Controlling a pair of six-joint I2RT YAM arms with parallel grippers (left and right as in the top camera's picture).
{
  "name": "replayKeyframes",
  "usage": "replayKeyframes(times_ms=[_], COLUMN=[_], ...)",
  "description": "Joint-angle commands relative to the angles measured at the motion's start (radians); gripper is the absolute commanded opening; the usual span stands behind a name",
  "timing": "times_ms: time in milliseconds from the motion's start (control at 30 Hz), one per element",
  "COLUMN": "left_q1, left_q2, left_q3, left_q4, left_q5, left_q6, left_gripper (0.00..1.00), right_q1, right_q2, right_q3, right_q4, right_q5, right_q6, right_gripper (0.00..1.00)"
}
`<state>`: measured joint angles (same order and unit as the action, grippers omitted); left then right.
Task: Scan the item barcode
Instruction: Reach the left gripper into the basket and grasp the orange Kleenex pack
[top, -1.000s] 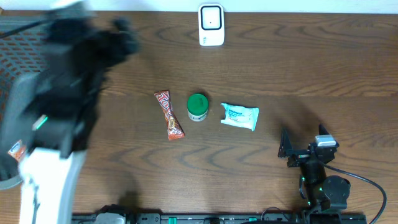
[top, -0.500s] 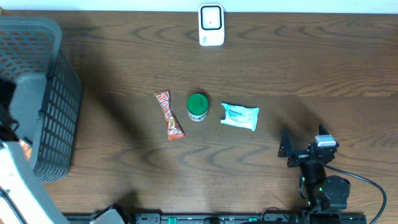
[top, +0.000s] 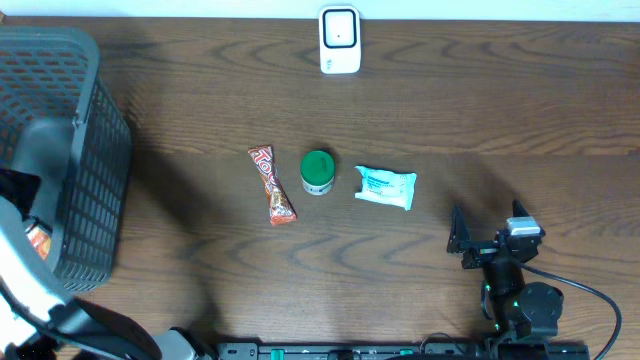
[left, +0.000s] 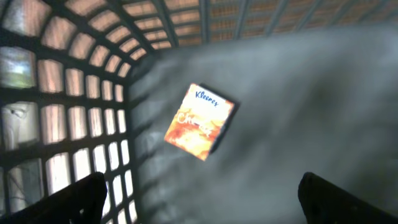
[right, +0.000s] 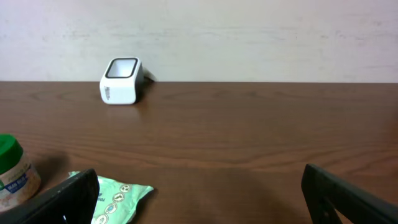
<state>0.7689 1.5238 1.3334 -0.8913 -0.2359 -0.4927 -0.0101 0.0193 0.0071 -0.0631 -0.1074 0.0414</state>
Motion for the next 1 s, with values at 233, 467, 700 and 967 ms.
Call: replayKeyframes(times_ms=[233, 467, 700, 967], left_q1=[0.035, 0.092, 0.127, 0.128], left_q2=[0.102, 0.138, 0.214, 0.352], left_q3=[-0.106, -0.174, -0.192, -0.192], left_q4=[0.102, 0.183, 0.228, 0.248], left_q5=[0.0, 0.001, 0.124, 0.123], left_q6=[0.219, 0.219, 0.22, 0.227], left_gripper=[0.98, 0.98, 0.98, 0.98], right_q1=[-0.003, -0.003, -0.003, -0.003], right_q2=[-0.001, -0.001, -0.001, -0.001], right_q3=[-0.002, -0.002, -0.002, -0.002], right_q4=[-0.003, -0.003, -0.003, -0.003], right_q5=[0.005, 0.005, 0.004, 0.005], right_q6=[0.01, 0.01, 0.01, 0.01], right_gripper=[0.99, 0.99, 0.99, 0.99])
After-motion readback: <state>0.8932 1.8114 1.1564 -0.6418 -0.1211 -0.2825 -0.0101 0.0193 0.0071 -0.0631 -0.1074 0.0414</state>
